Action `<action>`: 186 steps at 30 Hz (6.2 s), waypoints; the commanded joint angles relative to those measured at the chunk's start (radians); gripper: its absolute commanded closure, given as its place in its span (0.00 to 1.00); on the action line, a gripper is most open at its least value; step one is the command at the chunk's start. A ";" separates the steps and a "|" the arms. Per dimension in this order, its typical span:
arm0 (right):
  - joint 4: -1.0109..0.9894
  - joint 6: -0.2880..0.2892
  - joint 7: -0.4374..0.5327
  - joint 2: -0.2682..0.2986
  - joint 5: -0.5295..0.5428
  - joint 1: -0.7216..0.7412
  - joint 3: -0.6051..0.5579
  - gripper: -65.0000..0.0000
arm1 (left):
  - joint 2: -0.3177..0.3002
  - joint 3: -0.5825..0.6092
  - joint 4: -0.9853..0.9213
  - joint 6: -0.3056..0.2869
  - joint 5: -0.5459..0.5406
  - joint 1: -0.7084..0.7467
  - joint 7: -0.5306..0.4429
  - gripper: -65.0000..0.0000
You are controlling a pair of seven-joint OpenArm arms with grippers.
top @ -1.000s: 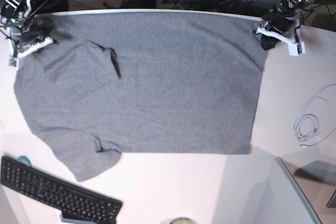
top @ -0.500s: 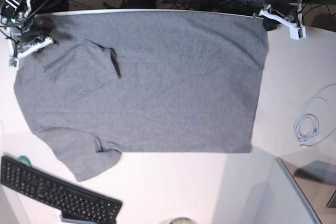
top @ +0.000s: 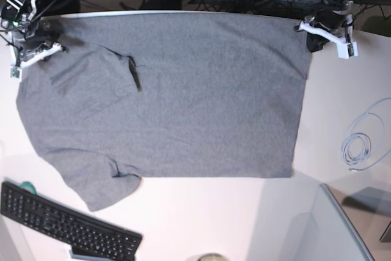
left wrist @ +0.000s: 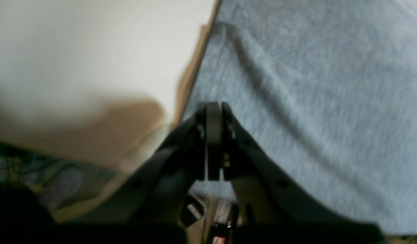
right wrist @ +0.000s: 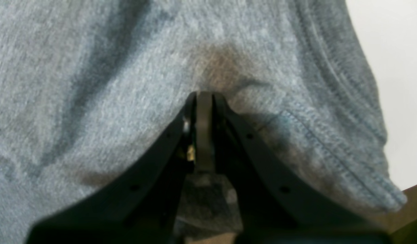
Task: Layout the t-shirt on the table in an organized manner, then fold the t-shirt properly
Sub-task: 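Adjust the left gripper's corner grip to straighten the shirt edge, then release the collar-edge corners and move both grippers to the shirt's sides, then grasp the shirt side edge near the sleeve with the right gripper, then move the left gripper along the shirt side toward the hem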
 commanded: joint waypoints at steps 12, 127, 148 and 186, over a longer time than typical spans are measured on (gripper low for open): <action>0.018 0.000 0.009 0.010 0.003 0.000 0.004 0.99 | -0.022 -0.013 -0.115 0.000 0.092 -0.029 -0.022 1.00; 0.195 0.115 -0.380 0.015 0.006 0.207 -0.168 0.96 | -0.125 -0.045 -0.072 0.000 0.173 -0.219 -0.016 1.00; -0.640 -0.040 0.009 0.237 0.003 0.676 -0.174 0.43 | -0.131 -0.056 -0.072 0.000 0.173 -0.207 -0.019 1.00; -0.841 -0.052 0.045 0.240 0.004 0.699 -0.177 0.99 | -0.160 -0.043 -0.206 0.000 0.179 -0.322 -0.016 1.00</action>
